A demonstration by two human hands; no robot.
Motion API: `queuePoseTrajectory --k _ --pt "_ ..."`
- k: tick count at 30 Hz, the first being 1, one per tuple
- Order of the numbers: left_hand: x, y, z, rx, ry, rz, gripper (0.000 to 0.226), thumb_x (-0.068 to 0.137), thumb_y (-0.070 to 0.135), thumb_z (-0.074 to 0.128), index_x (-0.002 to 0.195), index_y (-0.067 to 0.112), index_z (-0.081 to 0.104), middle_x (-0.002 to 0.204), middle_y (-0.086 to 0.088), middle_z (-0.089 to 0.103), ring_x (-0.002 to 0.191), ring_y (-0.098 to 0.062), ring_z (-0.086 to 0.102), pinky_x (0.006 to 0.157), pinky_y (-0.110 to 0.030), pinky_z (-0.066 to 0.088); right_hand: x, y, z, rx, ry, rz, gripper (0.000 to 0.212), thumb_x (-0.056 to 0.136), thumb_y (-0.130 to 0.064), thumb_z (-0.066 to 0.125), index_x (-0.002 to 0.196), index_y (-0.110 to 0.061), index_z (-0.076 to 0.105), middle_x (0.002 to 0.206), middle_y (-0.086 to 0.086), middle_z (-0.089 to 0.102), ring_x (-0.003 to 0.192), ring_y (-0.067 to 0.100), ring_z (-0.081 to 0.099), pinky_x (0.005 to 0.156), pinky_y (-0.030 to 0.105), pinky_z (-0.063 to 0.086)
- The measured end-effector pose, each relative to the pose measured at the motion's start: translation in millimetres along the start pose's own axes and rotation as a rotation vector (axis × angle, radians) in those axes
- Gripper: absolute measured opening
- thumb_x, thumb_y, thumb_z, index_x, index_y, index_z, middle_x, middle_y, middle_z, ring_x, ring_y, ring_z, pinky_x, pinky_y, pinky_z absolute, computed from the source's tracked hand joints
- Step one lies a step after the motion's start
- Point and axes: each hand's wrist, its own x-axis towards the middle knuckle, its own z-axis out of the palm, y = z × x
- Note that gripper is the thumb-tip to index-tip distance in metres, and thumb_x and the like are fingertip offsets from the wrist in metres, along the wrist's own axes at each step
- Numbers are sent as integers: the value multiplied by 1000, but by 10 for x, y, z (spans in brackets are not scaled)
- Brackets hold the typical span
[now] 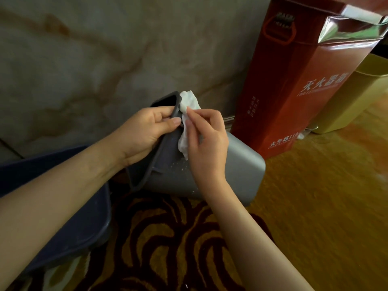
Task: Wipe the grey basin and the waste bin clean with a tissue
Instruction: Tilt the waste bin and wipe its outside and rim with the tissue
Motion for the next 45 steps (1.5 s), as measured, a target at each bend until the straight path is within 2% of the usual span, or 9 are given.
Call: queuePoseTrajectory --k 5,13,18,22,28,34,39,42,45 --pt "20 15 -60 -42 168 -3 29 90 1 44 92 19 67 76 3 77 74 -8 72 64 -19 56 -179 427 -151 -278 39 -6 16 85 0 60 99 3 67 88 18 59 81 27 52 73 23 37" --pt "66 43 -88 -75 261 -67 24 90 5 48 91 17 69 76 3 76 74 -9 72 73 -25 58 -550 1151 -740 -377 205 497 16 90 -8 55 98 0 66 93 12 59 84 22 57 64 13 35" --pt "112 54 -79 -147 321 -85 23 89 4 49 86 14 69 70 0 76 69 -11 73 61 -25 58 -306 383 -289 -122 212 168 13 84 -6 63 97 -5 68 89 1 58 81 -5 52 71 4 41" --pt "131 58 -34 -228 349 -58 24 90 1 44 79 6 65 59 1 73 56 -7 68 57 -18 56 -301 -119 202 63 -31 66 15 86 -7 60 101 -7 65 96 4 59 85 3 52 75 11 45" --pt "95 31 -104 -259 368 -85 22 89 3 48 79 9 67 60 0 73 58 -9 69 58 -21 56 -356 50 260 10 -54 -39 13 88 -9 58 95 -2 66 93 10 59 85 16 55 75 21 46" --pt "70 35 -229 -240 504 -140 17 88 3 51 95 9 66 68 2 75 67 -10 72 63 -25 57 -526 743 -156 -243 43 237 6 87 -3 58 90 -2 63 93 7 54 79 16 50 64 17 39" --pt "59 43 -258 -279 544 -181 32 90 5 48 121 3 56 102 -8 66 89 -18 66 74 -30 55 -457 922 -456 -308 116 459 8 87 -4 56 90 -4 63 92 12 58 79 21 54 58 12 33" --pt "74 47 -265 -301 554 -174 32 90 5 48 122 3 56 106 -9 66 92 -19 65 79 -32 54 -469 465 -275 -228 104 240 8 87 -8 54 89 -13 60 87 0 55 74 10 53 62 7 39" --pt "108 42 -243 -317 559 -157 26 91 5 46 114 1 58 87 -5 69 78 -14 68 72 -30 57 -688 27 113 -141 -155 -7 9 88 -18 47 95 -19 52 90 -6 50 75 1 47 68 13 45"
